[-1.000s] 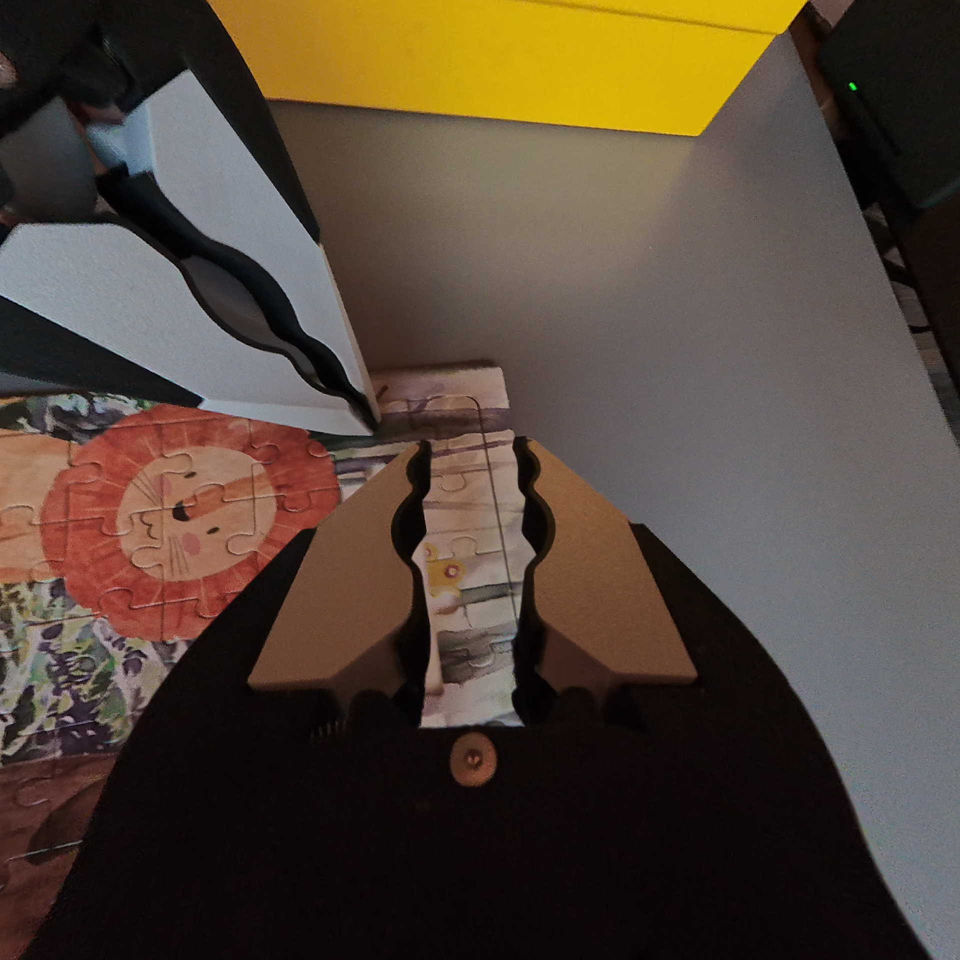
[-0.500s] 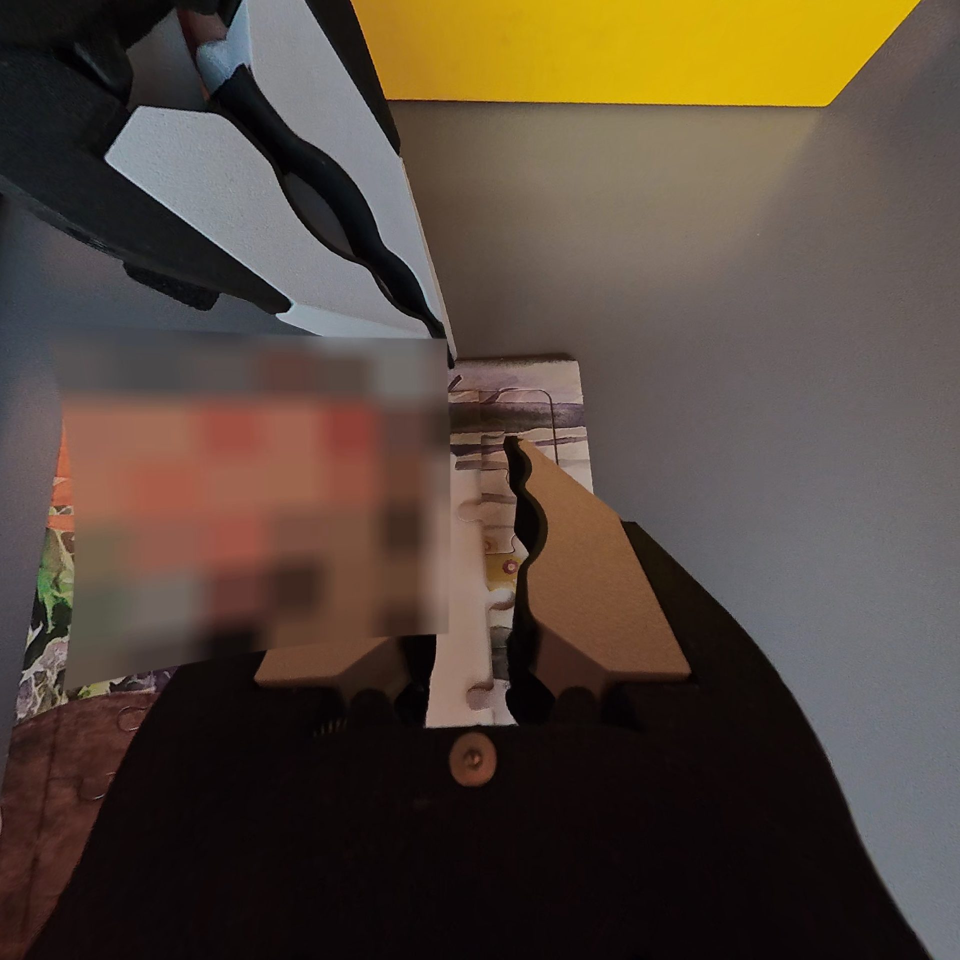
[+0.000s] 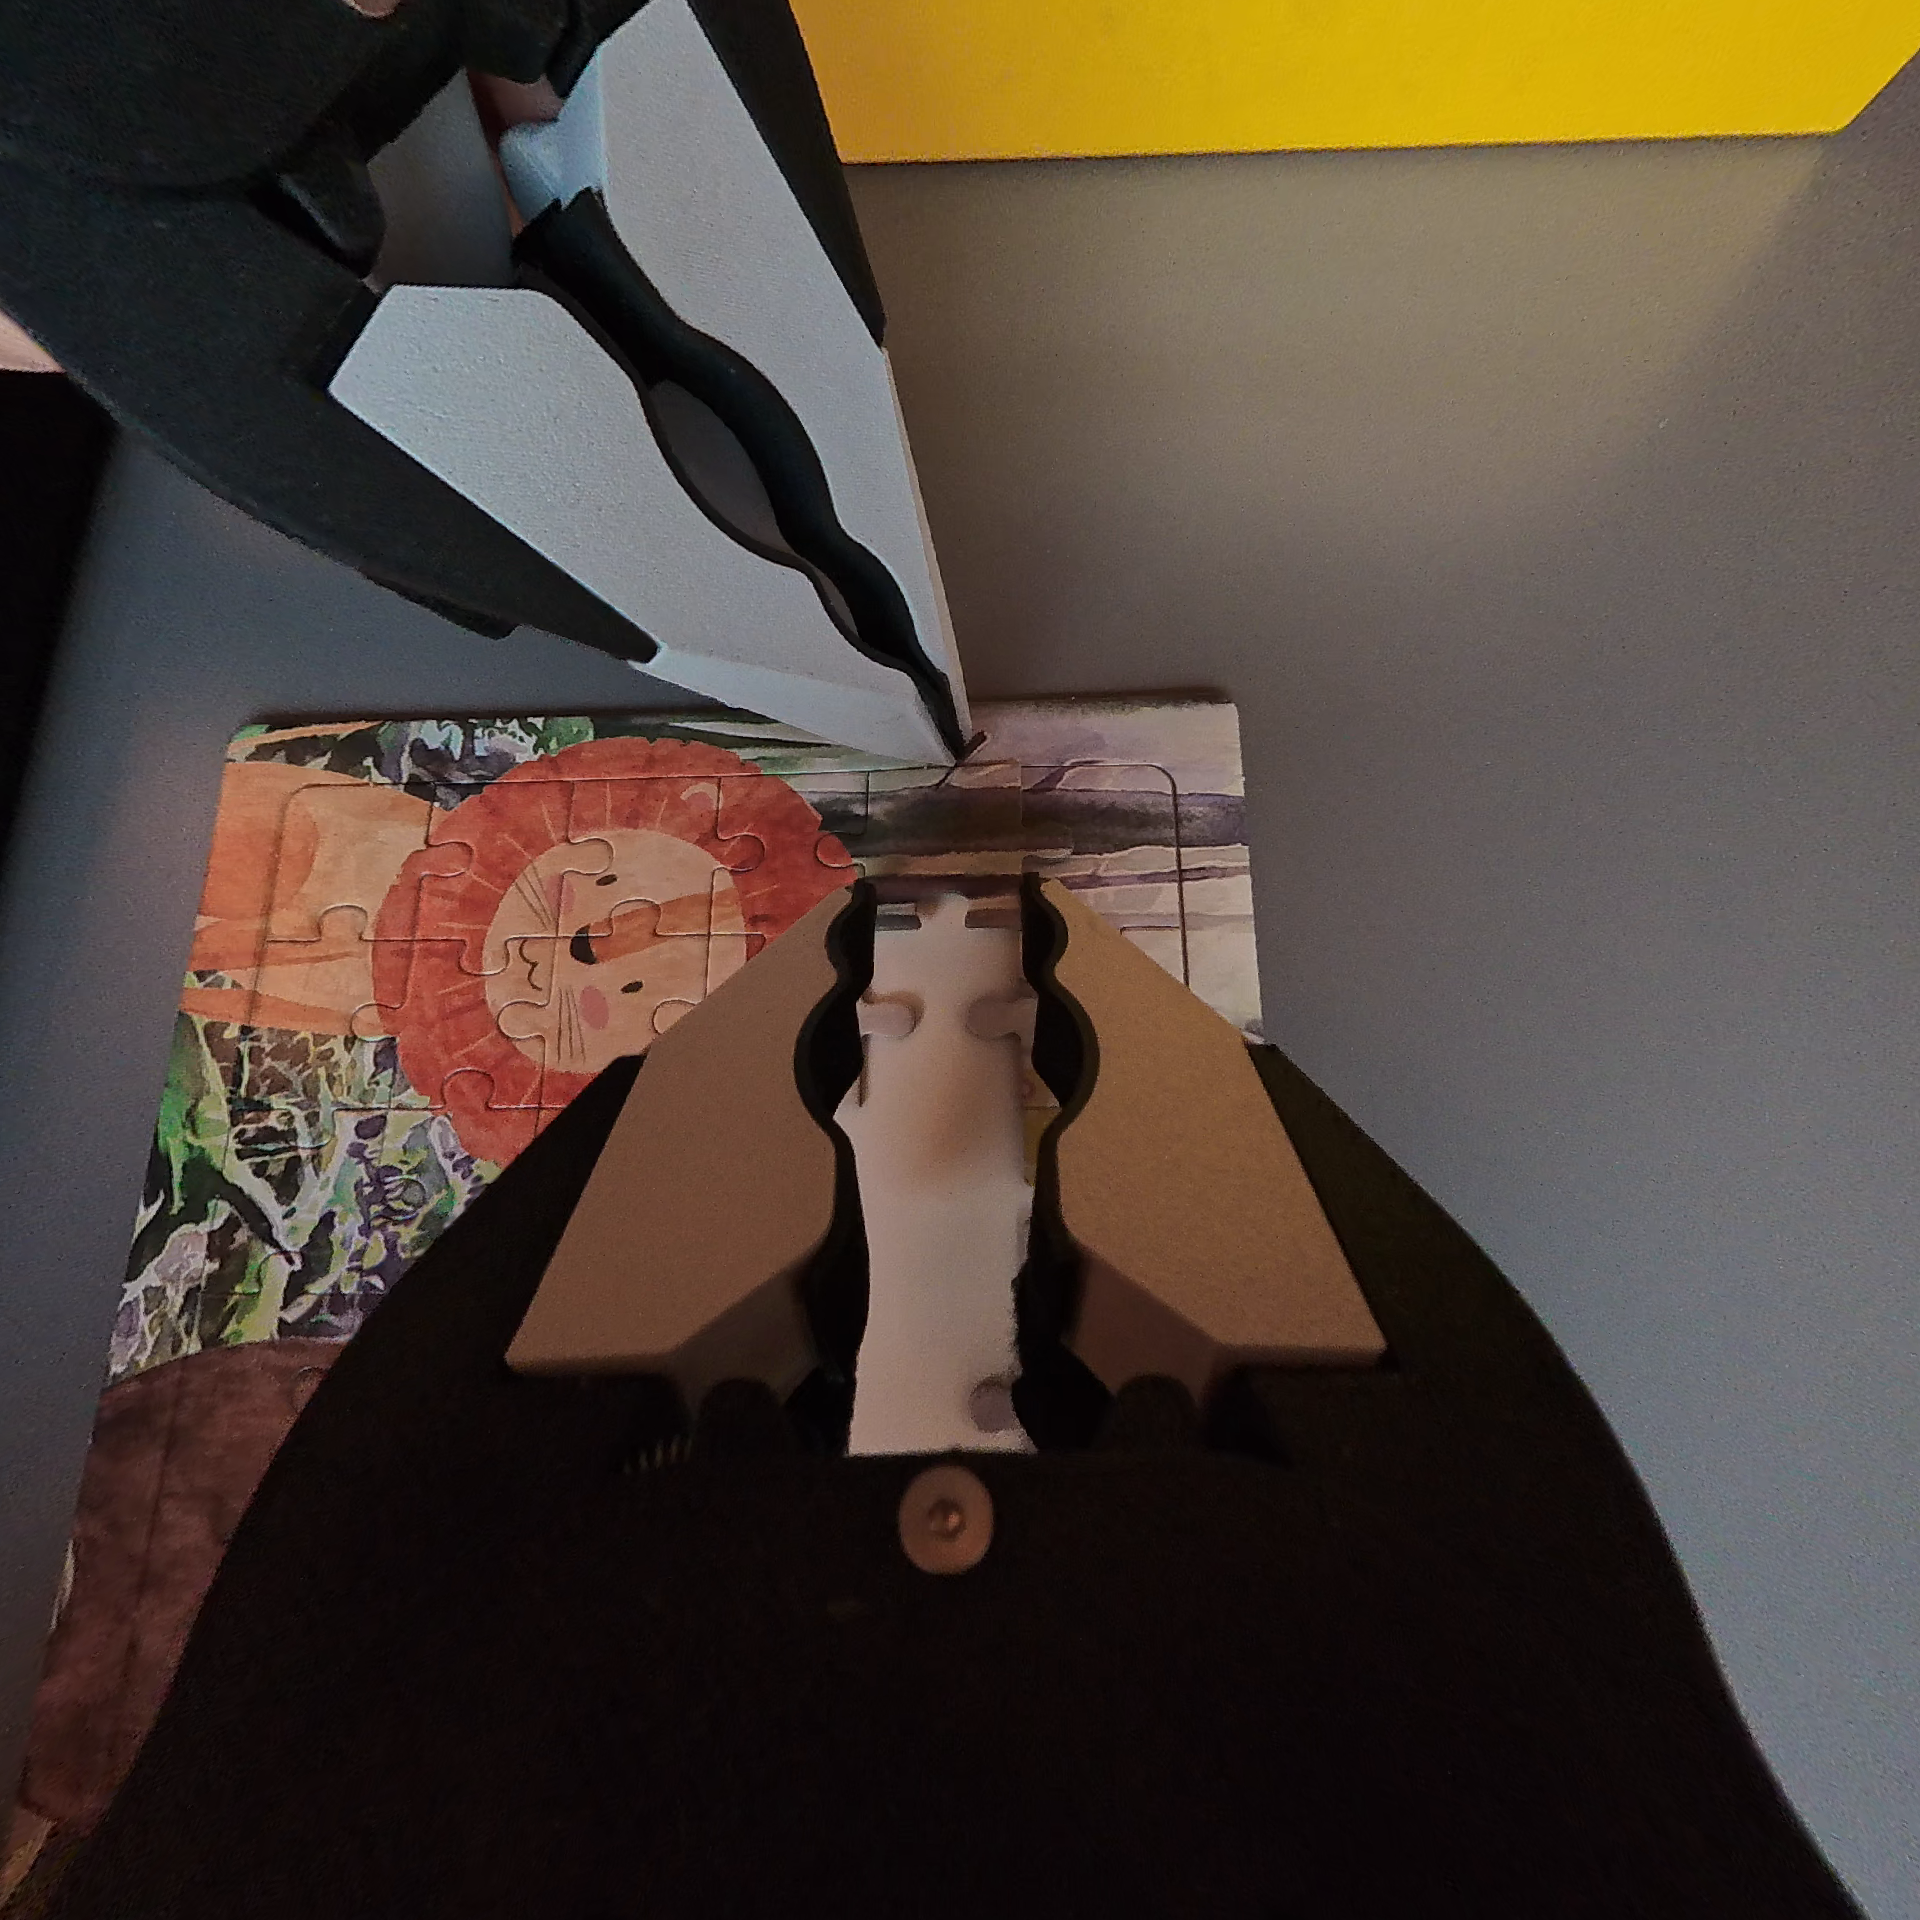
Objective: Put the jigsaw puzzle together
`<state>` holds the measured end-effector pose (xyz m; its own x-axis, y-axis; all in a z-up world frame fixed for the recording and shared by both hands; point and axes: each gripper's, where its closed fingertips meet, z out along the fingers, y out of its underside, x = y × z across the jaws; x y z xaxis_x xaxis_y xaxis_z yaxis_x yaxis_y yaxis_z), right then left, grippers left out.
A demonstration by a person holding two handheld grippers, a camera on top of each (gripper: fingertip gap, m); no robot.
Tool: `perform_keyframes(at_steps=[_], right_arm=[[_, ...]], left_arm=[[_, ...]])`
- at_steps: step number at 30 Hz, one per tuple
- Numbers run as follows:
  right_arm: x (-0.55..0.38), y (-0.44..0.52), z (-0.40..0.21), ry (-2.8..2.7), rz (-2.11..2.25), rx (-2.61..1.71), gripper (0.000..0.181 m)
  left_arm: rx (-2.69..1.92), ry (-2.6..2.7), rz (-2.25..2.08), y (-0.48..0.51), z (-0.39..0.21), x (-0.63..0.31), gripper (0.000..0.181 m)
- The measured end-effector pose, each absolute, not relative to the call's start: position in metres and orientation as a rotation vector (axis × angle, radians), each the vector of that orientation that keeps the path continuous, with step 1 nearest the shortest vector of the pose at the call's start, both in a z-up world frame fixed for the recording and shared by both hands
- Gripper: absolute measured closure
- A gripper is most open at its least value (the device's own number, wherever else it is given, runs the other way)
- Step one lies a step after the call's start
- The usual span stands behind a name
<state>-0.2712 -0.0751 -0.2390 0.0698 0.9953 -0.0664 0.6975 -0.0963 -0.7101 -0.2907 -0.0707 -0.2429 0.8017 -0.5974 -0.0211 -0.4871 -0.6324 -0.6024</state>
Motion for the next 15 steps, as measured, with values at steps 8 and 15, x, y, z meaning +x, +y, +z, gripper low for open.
perform_keyframes(at_steps=[8,15], right_arm=[[-0.257,-0.045,-0.23,-1.616,0.572,-1.766,0.148],[-0.261,-0.042,-0.236,-1.627,0.5,-1.752,0.145]], left_arm=[[-2.384,0.796,-0.248,-0.071,-0.243,-0.291,0.181],[-2.384,0.79,-0.26,-0.071,-0.243,-0.291,0.181]])
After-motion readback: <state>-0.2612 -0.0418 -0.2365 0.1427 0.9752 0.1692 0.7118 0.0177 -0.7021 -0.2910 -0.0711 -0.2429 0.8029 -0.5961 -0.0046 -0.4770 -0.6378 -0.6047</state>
